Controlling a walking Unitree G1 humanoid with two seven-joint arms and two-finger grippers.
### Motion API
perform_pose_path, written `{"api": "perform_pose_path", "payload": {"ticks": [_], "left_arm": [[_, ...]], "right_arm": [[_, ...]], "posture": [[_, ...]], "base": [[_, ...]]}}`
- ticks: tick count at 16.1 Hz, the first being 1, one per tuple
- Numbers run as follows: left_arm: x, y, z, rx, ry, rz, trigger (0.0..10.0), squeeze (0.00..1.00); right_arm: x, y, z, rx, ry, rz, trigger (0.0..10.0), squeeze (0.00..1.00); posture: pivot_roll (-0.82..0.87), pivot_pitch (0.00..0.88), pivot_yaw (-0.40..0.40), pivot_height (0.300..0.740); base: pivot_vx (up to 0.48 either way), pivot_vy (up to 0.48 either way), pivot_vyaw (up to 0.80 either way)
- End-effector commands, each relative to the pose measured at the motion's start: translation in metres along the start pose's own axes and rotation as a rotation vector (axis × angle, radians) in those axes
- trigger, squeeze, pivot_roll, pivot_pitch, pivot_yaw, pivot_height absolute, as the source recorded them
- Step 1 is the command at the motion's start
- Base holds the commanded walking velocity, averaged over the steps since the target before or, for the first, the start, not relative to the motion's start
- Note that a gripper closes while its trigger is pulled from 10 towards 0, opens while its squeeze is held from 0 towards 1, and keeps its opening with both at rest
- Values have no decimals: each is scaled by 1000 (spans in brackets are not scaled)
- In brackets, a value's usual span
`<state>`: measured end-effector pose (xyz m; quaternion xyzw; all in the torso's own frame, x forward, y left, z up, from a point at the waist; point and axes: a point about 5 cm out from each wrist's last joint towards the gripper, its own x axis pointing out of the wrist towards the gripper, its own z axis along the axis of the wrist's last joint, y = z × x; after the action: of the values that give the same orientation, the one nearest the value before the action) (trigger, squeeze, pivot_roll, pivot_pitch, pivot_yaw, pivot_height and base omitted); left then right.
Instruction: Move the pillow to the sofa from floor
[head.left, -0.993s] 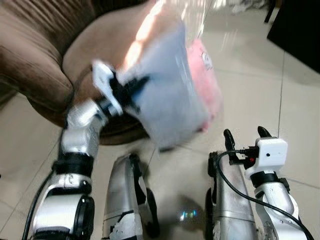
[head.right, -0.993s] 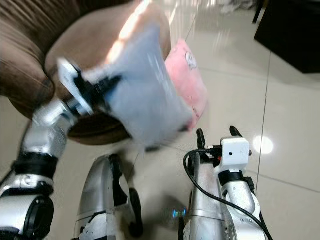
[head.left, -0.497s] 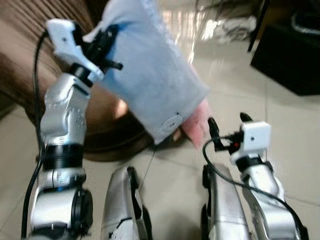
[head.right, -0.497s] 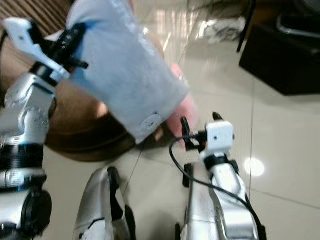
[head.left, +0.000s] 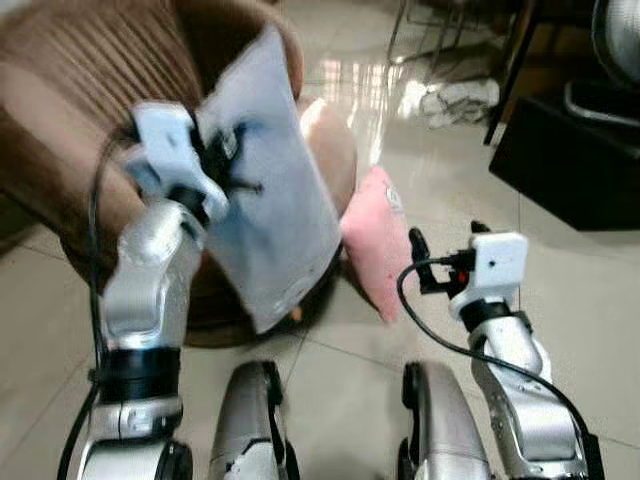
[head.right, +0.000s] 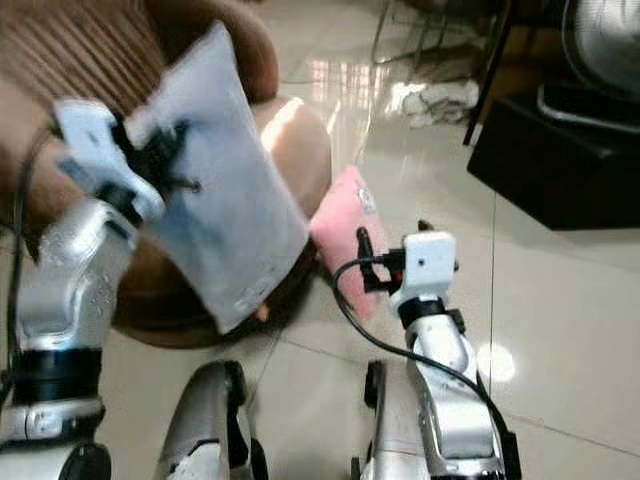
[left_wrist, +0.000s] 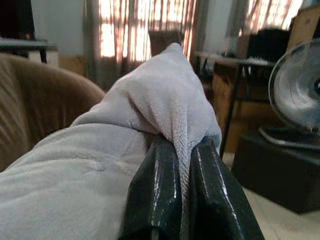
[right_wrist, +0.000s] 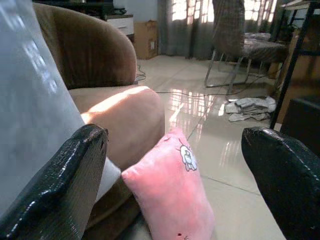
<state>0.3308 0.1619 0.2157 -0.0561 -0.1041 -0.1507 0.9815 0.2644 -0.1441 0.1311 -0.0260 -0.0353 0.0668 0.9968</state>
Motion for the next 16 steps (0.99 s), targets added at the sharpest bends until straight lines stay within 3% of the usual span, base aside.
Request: {"api": "perform_pose_path", "payload": {"ticks": [1, 4, 7, 9, 10, 13, 16], "left_arm": [[-5, 3, 5, 23, -12, 26, 10000, 0], [-26, 18, -27, 62, 93, 134, 10000, 0], [-39, 14, -36, 38, 121, 153, 10000, 0], [-44, 10, -36, 81, 125, 168, 10000, 0], [-48, 9, -35, 152, 136, 169, 10000, 0], [-52, 11, -36, 162, 132, 191, 10000, 0], [-39, -2, -40, 202, 147, 105, 10000, 0]], "right_arm": [[0, 8, -8, -15, 59, 37, 10000, 0], [-1, 11, -16, -8, 100, 48, 10000, 0], [0, 9, -17, -12, 115, 68, 10000, 0], [2, 10, -18, -15, 121, 97, 10000, 0], [7, 13, -17, -2, 111, 127, 10000, 0], [8, 13, -18, 0, 109, 130, 10000, 0], [1, 3, -22, 8, 129, 46, 10000, 0]], "posture": [[-39, 3, 83, 621], [-48, 3, 61, 651], [-42, 4, 8, 681], [-26, 7, -31, 701], [-6, 15, -52, 716], [-8, 9, -45, 740], [-49, 13, 36, 740]], "base": [[0, 0, 0], [0, 0, 0], [0, 0, 0], [0, 0, 0], [0, 0, 0], [0, 0, 0], [0, 0, 0]]}}
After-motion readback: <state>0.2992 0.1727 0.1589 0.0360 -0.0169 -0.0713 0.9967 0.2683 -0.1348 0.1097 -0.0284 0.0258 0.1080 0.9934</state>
